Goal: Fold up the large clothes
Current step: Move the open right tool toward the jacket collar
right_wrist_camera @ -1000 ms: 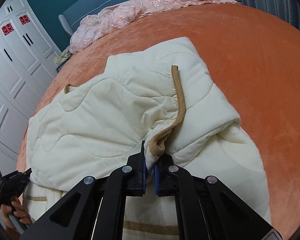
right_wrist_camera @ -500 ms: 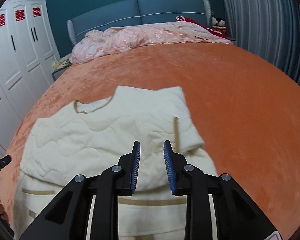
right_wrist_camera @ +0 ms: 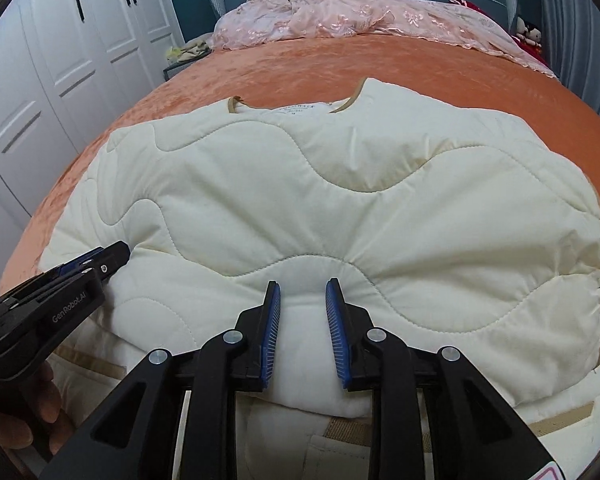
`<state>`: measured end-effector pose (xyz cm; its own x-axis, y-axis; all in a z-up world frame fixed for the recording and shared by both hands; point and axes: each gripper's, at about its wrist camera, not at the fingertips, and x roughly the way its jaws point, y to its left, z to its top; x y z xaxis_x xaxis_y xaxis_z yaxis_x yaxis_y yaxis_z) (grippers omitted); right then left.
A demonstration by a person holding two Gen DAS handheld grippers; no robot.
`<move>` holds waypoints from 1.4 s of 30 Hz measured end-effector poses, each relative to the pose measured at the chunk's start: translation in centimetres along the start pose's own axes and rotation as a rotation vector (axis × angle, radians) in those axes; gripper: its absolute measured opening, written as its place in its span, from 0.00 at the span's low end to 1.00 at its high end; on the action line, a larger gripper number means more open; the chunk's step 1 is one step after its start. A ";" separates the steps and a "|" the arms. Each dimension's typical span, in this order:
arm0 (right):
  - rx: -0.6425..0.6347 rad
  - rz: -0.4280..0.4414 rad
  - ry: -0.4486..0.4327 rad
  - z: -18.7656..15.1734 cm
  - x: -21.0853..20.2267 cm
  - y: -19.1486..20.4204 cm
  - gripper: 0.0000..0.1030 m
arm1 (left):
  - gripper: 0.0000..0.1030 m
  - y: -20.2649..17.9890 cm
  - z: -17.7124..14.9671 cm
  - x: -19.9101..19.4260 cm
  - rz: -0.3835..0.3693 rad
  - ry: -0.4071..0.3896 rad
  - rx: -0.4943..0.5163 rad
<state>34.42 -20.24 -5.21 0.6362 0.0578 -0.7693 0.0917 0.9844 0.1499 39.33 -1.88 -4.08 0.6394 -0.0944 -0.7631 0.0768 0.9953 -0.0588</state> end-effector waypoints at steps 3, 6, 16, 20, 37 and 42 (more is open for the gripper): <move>-0.008 -0.003 -0.021 -0.5 0.0 0.1 0.24 | 0.25 0.0 -0.8 0.2 -0.004 -0.043 -0.002; -0.017 -0.012 -0.042 -0.9 0.1 0.2 0.24 | 0.25 -0.2 -1.2 0.2 0.012 -0.072 0.009; -0.011 -0.012 -0.099 -1.3 0.3 -0.1 0.24 | 0.26 -0.9 -1.7 0.8 0.055 -0.109 0.036; -0.006 -0.006 -0.101 -1.3 0.3 -0.3 0.24 | 0.26 -1.1 -1.6 0.9 0.068 -0.108 0.043; 0.014 0.237 0.016 12.5 3.3 4.3 0.26 | 0.26 4.8 14.1 4.0 0.007 0.037 -0.133; -0.028 0.230 0.096 12.7 9.3 6.6 0.26 | 0.26 6.6 14.3 9.3 0.032 0.103 -0.177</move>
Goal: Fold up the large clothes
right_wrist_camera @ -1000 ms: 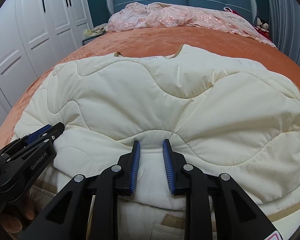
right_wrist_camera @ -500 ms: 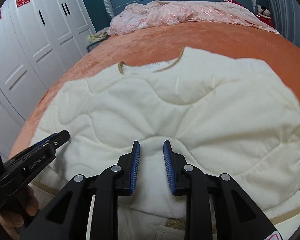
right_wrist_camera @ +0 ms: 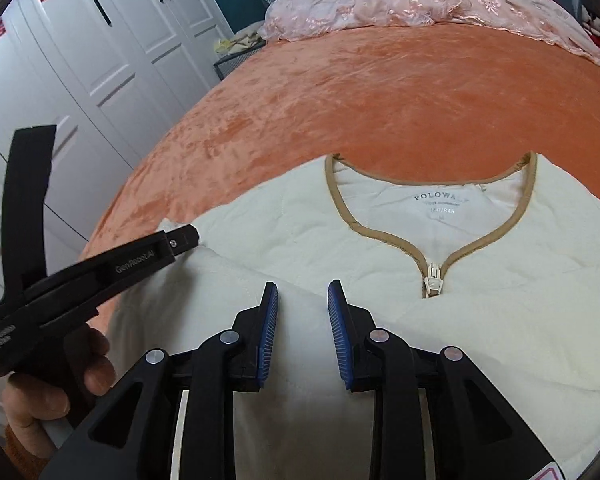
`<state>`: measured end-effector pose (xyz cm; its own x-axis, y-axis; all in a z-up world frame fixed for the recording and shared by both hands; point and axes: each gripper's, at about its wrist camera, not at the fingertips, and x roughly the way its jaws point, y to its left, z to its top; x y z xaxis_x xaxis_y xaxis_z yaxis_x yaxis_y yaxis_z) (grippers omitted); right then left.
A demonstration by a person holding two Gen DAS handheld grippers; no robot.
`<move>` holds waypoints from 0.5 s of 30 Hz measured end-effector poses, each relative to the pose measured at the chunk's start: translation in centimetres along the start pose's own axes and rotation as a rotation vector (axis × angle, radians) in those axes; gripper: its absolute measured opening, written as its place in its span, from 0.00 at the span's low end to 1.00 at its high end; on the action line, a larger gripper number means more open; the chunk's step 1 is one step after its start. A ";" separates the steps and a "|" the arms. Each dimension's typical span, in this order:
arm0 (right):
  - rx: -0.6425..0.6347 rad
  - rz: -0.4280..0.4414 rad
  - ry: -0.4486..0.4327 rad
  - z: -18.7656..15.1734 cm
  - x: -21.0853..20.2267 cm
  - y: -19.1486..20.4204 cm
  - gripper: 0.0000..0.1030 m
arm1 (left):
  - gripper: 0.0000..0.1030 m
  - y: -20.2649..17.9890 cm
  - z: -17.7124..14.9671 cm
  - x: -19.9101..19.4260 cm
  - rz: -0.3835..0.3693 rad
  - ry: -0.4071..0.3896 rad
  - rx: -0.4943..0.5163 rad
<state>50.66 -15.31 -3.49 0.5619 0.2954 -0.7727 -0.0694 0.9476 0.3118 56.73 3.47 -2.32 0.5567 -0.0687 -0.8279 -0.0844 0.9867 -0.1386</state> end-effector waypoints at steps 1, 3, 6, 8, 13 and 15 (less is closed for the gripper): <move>-0.020 -0.022 0.003 -0.4 0.9 -0.1 0.24 | 0.26 0.2 -0.2 0.7 0.006 -0.005 0.007; -0.044 -0.046 -0.008 -0.7 2.0 -0.7 0.21 | 0.26 0.3 -0.9 1.7 0.009 -0.017 0.033; 0.026 -0.018 -0.016 0.4 2.2 -2.0 0.21 | 0.28 0.1 -1.7 2.3 0.024 -0.070 0.065; 0.051 0.003 -0.045 1.6 1.8 -2.3 0.27 | 0.30 0.3 -1.8 2.5 0.019 -0.089 0.055; 0.109 0.084 -0.052 5.4 3.3 -2.3 0.38 | 0.33 1.3 -2.1 2.7 -0.041 -0.127 0.014; 0.127 0.083 -0.021 6.3 4.9 -2.3 0.38 | 0.33 1.3 -2.1 2.9 -0.049 -0.131 0.007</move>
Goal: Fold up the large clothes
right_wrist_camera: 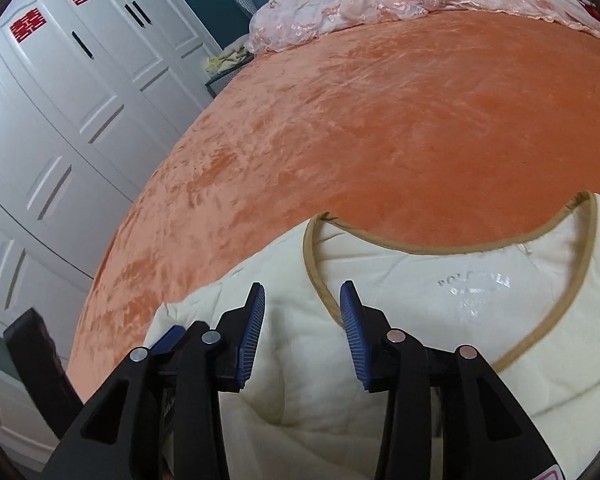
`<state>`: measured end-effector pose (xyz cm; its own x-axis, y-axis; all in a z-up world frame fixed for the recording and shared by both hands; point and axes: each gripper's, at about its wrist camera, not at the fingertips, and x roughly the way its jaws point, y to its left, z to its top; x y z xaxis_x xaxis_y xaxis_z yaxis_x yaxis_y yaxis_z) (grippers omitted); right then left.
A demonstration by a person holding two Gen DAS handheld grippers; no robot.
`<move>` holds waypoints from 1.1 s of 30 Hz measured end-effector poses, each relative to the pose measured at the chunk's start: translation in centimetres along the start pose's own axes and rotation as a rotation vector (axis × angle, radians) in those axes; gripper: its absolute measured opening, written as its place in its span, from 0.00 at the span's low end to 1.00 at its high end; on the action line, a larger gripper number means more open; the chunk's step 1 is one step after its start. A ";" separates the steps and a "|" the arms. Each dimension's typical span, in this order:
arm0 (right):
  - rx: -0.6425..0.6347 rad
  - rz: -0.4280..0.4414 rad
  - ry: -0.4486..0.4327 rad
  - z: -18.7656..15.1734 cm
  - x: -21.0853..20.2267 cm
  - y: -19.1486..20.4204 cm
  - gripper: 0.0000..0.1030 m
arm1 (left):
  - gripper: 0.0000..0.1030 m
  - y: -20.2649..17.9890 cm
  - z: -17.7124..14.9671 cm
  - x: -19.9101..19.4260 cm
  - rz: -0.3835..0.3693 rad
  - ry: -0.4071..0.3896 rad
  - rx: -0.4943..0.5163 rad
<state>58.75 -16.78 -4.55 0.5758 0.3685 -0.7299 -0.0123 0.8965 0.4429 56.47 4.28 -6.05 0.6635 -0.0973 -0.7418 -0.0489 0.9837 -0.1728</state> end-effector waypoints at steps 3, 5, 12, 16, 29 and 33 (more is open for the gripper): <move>0.007 -0.024 0.044 0.1 2.2 0.0 0.34 | 0.33 0.1 0.0 0.2 0.000 -0.004 -0.006; -0.009 -0.040 0.030 -0.3 2.5 0.1 0.05 | 0.33 0.1 0.0 0.3 -0.002 -0.008 -0.013; -0.030 -0.119 -0.021 -1.1 3.1 -0.2 0.03 | 0.34 0.0 -0.1 0.5 0.006 -0.017 -0.009; -0.100 -0.189 -0.031 -1.5 4.0 0.7 0.03 | 0.34 -0.8 -0.3 0.8 0.050 -0.024 0.033; -0.101 -0.175 -0.073 -1.9 4.0 0.4 0.03 | 0.37 -2.1 -0.8 1.2 0.129 -0.052 0.103; -0.016 -0.195 -0.226 -1.8 -0.3 -0.5 0.05 | 0.37 -2.3 -0.8 1.2 0.135 -0.049 0.105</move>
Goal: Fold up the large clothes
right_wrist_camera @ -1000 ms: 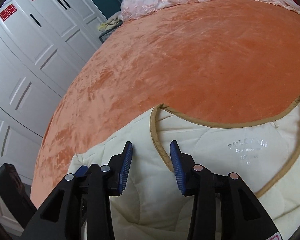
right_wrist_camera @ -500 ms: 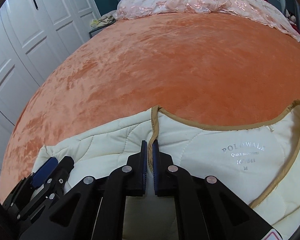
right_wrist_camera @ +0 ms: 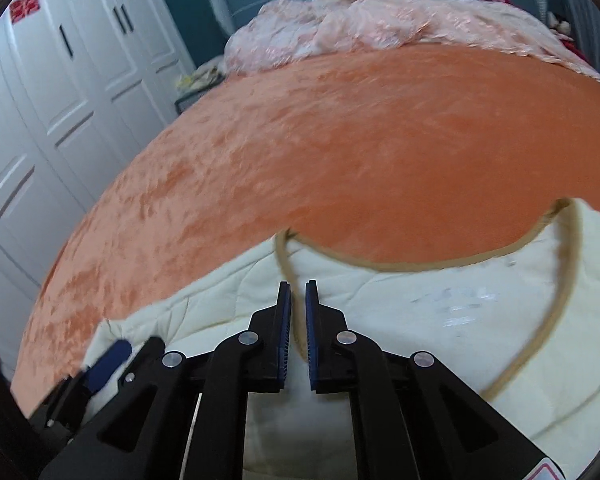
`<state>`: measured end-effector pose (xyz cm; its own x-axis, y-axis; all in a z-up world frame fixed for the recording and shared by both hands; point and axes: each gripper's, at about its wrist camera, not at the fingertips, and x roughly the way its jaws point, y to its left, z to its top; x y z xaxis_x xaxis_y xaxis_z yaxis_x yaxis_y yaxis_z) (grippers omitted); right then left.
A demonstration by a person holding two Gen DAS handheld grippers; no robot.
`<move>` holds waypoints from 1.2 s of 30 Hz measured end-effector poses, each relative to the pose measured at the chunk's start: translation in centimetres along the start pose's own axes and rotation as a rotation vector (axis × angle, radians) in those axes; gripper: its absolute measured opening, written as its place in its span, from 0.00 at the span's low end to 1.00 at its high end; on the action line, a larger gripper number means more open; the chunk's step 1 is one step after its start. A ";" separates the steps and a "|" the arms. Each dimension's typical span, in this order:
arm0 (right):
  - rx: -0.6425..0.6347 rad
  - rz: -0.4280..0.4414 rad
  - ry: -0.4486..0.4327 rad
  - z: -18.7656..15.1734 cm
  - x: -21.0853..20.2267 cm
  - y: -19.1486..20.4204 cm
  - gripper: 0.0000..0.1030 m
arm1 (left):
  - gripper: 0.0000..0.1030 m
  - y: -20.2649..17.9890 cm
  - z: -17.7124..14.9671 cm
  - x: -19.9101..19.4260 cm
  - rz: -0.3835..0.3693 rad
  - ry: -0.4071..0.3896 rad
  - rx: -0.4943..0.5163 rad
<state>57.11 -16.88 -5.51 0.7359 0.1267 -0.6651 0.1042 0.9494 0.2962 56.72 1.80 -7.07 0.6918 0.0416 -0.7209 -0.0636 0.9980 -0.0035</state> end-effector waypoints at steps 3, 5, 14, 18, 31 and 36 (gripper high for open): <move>0.111 -0.073 -0.154 1.3 -5.9 -4.1 0.15 | 0.37 -0.1 0.1 0.0 0.004 0.013 0.004; 0.135 -0.067 -0.129 2.0 -8.3 -7.7 0.19 | 0.38 -0.5 0.5 -0.2 0.026 0.028 0.025; 0.231 -0.105 0.010 1.5 -11.9 -20.9 0.37 | 0.48 -8.6 3.8 -7.6 -0.242 0.036 0.108; 0.268 -0.056 0.076 0.3 -10.0 -22.3 0.32 | 0.50 -16.6 4.2 -6.3 -0.420 0.183 0.175; 0.183 -0.083 0.080 -1.2 -6.8 -22.0 0.00 | 0.49 -24.2 -0.1 -0.7 -0.346 0.195 0.282; 0.191 -0.107 0.056 -1.4 -6.4 -22.3 0.00 | 0.49 -24.4 -0.5 -0.6 -0.338 0.156 0.275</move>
<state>49.15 -38.49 -8.85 0.6761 0.0488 -0.7352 0.3086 0.8873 0.3427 57.51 -22.59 -6.87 0.5229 -0.2752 -0.8067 0.3546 0.9309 -0.0878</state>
